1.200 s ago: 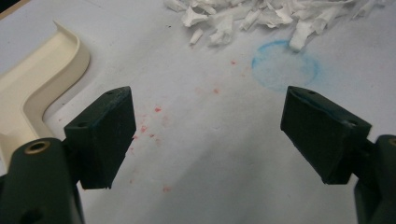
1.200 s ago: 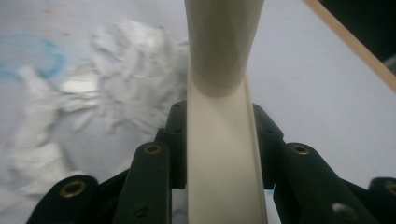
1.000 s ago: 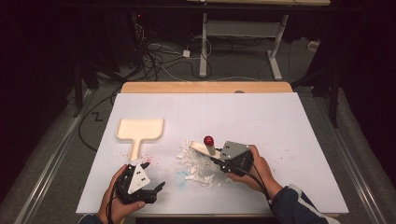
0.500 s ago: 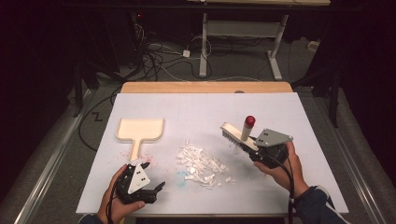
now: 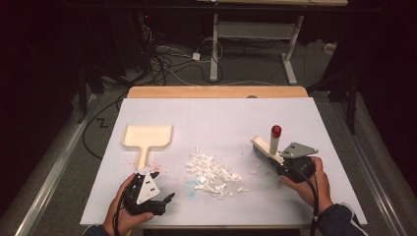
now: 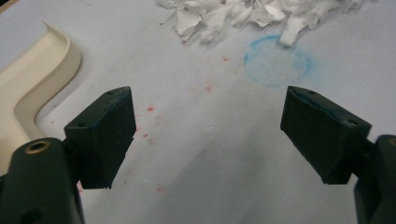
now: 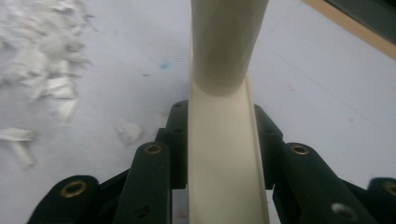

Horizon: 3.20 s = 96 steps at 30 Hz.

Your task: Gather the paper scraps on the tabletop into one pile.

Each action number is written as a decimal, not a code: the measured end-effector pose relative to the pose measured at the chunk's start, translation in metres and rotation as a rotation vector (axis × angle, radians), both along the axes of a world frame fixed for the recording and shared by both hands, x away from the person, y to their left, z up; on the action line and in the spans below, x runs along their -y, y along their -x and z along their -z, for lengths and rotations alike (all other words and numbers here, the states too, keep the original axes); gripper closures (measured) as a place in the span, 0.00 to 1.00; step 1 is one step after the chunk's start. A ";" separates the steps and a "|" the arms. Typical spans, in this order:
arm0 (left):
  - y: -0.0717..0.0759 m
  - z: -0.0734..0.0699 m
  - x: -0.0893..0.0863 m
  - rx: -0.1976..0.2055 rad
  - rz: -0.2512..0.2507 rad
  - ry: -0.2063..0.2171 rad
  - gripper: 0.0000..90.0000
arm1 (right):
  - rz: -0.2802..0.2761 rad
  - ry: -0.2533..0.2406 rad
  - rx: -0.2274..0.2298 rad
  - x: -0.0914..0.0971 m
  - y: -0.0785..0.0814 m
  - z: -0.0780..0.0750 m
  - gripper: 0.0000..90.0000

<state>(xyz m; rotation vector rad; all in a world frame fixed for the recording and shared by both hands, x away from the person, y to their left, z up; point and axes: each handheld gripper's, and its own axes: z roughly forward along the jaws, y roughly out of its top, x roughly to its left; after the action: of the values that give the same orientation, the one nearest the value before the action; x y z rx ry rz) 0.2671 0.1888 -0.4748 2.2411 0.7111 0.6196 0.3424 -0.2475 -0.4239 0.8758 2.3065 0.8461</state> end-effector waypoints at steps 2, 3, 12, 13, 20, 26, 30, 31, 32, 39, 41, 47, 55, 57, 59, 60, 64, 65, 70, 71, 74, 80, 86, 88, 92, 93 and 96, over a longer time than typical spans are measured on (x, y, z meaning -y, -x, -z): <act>0.000 0.000 0.000 0.001 0.001 -0.001 0.19 | -0.036 -0.011 -0.043 -0.010 0.005 0.002 0.75; 0.000 0.000 0.000 0.001 0.003 -0.002 0.19 | -0.047 0.010 -0.041 -0.017 0.008 0.004 0.75; -0.001 0.001 0.001 -0.008 0.012 0.005 0.19 | -0.120 -0.015 -0.015 -0.078 0.022 0.010 0.75; -0.001 0.001 0.001 -0.008 0.012 0.005 0.19 | -0.127 -0.021 -0.013 -0.085 0.022 0.010 0.75; -0.001 0.001 -0.001 -0.009 0.012 0.009 0.19 | -0.174 -0.088 -0.004 -0.118 0.020 0.003 0.75; 0.000 0.001 -0.002 -0.006 0.006 0.013 0.19 | -0.175 -0.127 0.017 -0.103 0.018 -0.010 0.75; 0.001 0.000 -0.002 -0.001 0.005 0.009 0.19 | -0.239 -0.180 0.023 -0.079 0.020 -0.024 0.75; 0.001 0.000 -0.001 0.000 0.005 0.009 0.19 | -0.246 -0.190 0.023 -0.072 0.023 -0.028 0.75; 0.001 0.000 -0.001 0.000 0.004 0.010 0.19 | -0.249 -0.186 0.021 -0.066 0.026 -0.031 0.75; 0.001 0.000 -0.001 -0.004 0.005 0.006 0.19 | -0.301 -0.153 -0.029 -0.020 0.052 -0.042 0.75; 0.001 0.000 0.000 -0.004 0.008 0.000 0.19 | -0.308 -0.119 -0.057 -0.009 0.059 -0.040 0.75; -0.002 0.001 0.004 -0.010 0.015 -0.005 0.19 | -0.364 -0.026 -0.199 0.006 0.069 -0.029 0.75; -0.004 -0.002 0.001 0.007 0.004 0.011 0.19 | -0.416 -0.056 -0.225 -0.022 0.058 -0.014 0.75; -0.004 -0.004 -0.002 0.017 -0.008 0.029 0.19 | -0.426 -0.070 -0.216 -0.033 0.052 -0.011 0.75; -0.004 -0.005 -0.003 0.023 -0.017 0.038 0.19 | -0.451 -0.081 -0.215 -0.044 0.045 -0.008 0.75; -0.003 -0.005 -0.004 0.023 -0.017 0.040 0.19 | -0.454 -0.072 -0.194 -0.056 0.039 -0.006 0.75; -0.004 -0.004 -0.004 0.016 -0.012 0.040 0.19 | -0.473 -0.076 -0.162 -0.071 0.029 -0.005 0.75; -0.003 -0.004 -0.003 0.015 -0.011 0.040 0.19 | -0.480 -0.075 -0.162 -0.075 0.027 -0.006 0.75; -0.002 -0.002 -0.004 0.009 -0.007 0.032 0.19 | -0.473 -0.108 -0.109 -0.082 0.022 -0.014 0.75; -0.002 -0.002 -0.004 0.009 -0.011 0.034 0.19 | -0.470 -0.116 -0.106 -0.081 0.022 -0.016 0.75; -0.001 -0.003 -0.006 0.015 -0.024 0.031 0.19 | -0.468 -0.143 -0.073 -0.076 0.026 -0.023 0.75; 0.000 -0.006 -0.009 0.023 -0.059 0.053 0.19 | -0.505 -0.224 -0.033 -0.070 0.041 -0.032 0.75; -0.001 -0.009 -0.015 0.056 -0.093 0.072 0.19 | -0.573 -0.320 -0.054 -0.083 0.050 -0.026 0.75; -0.002 -0.010 -0.016 0.062 -0.105 0.080 0.19 | -0.588 -0.322 -0.095 -0.093 0.051 -0.017 0.75; -0.002 -0.012 -0.019 0.071 -0.118 0.086 0.19 | -0.620 -0.301 -0.165 -0.108 0.053 0.000 0.75; -0.002 -0.012 -0.020 0.073 -0.120 0.089 0.19 | -0.620 -0.287 -0.174 -0.113 0.053 0.005 0.75; -0.001 -0.013 -0.021 0.067 -0.129 0.100 0.19 | -0.632 -0.275 -0.196 -0.124 0.051 0.018 0.75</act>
<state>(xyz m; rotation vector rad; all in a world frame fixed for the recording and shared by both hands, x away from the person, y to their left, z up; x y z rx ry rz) 0.2680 0.2097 -0.4622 2.0854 0.8396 0.7030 0.2914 -0.1234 -0.4417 0.3253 2.7291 1.4172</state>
